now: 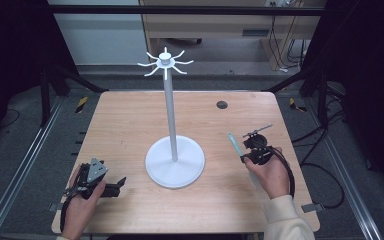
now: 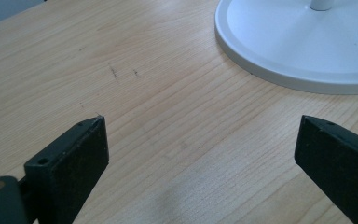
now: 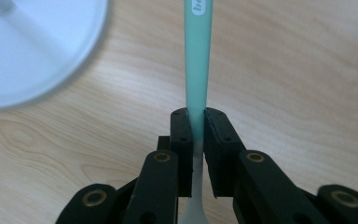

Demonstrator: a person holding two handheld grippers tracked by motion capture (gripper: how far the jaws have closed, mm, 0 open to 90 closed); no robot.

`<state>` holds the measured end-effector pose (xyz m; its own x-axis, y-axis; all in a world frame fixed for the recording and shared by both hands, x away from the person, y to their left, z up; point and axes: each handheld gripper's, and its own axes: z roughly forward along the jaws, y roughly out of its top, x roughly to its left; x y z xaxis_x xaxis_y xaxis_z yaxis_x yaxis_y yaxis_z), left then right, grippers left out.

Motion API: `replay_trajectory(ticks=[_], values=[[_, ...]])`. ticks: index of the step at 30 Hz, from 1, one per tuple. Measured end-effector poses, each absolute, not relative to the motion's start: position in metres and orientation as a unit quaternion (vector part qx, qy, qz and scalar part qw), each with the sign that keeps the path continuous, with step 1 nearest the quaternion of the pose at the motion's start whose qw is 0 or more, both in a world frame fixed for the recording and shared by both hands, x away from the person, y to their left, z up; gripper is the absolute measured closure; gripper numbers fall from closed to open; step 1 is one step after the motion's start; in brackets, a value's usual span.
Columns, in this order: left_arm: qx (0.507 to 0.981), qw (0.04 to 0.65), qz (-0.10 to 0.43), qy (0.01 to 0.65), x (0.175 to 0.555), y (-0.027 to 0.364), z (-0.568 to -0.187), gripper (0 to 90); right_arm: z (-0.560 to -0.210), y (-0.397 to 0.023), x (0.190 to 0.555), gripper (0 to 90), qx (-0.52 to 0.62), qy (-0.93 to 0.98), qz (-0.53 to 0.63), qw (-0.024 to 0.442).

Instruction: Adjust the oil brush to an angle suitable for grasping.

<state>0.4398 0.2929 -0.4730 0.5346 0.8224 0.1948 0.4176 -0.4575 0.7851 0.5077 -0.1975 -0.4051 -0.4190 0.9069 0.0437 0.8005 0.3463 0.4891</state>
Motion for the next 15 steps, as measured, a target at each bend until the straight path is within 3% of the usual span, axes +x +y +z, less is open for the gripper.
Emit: replay_trajectory(ticks=[15], values=[[0.782, 0.363, 0.294, 0.413, 0.433, 0.306, -0.467, 2.4, -0.316, -0.176, 0.521, 82.5, 0.457, 0.796, 0.358, 0.174]])
